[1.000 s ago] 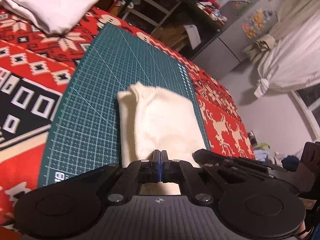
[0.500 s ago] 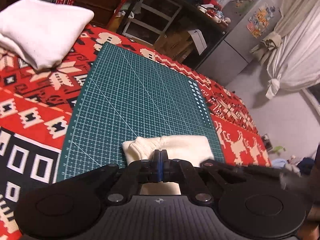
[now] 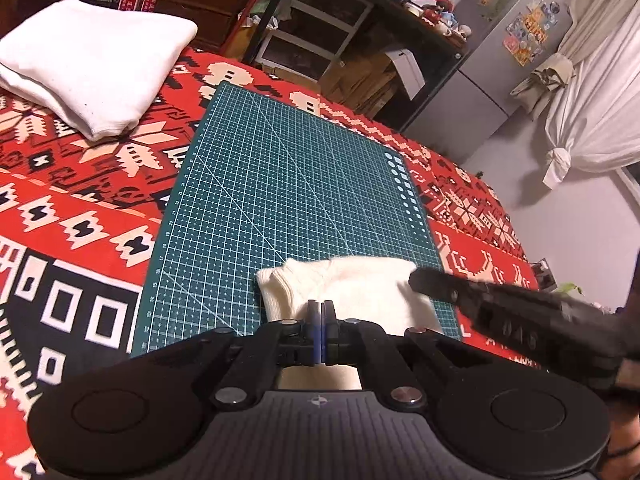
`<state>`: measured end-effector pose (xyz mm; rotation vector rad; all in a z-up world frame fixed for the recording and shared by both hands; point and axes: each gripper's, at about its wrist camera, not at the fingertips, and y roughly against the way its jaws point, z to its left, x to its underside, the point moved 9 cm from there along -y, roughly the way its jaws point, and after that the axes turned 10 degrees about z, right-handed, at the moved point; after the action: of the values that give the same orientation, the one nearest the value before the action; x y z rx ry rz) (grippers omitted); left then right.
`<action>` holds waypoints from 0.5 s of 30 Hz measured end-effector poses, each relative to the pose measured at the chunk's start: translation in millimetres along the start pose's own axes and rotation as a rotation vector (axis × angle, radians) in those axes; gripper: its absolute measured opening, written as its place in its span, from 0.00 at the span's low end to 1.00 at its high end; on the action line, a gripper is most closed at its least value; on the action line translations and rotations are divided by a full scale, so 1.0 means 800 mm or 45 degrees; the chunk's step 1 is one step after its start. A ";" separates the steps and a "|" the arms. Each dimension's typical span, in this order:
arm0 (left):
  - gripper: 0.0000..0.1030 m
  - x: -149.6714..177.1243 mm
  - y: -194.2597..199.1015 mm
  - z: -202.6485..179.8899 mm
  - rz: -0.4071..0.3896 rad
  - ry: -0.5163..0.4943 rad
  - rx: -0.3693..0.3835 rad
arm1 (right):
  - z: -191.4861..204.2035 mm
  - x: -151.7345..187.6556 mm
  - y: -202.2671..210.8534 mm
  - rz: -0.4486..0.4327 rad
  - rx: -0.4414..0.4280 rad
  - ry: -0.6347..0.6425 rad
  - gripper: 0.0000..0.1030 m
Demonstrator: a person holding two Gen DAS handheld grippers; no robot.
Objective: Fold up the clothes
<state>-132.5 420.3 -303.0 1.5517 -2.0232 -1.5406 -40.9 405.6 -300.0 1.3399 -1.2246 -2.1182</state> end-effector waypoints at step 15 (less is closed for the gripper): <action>0.03 0.114 0.033 -0.018 0.058 -0.048 0.039 | 0.029 0.129 0.066 0.056 -0.006 -0.001 0.01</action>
<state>-180.5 337.6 -314.3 1.4870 -2.0973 -1.5404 -118.8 318.0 -310.3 1.2987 -1.2375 -2.0906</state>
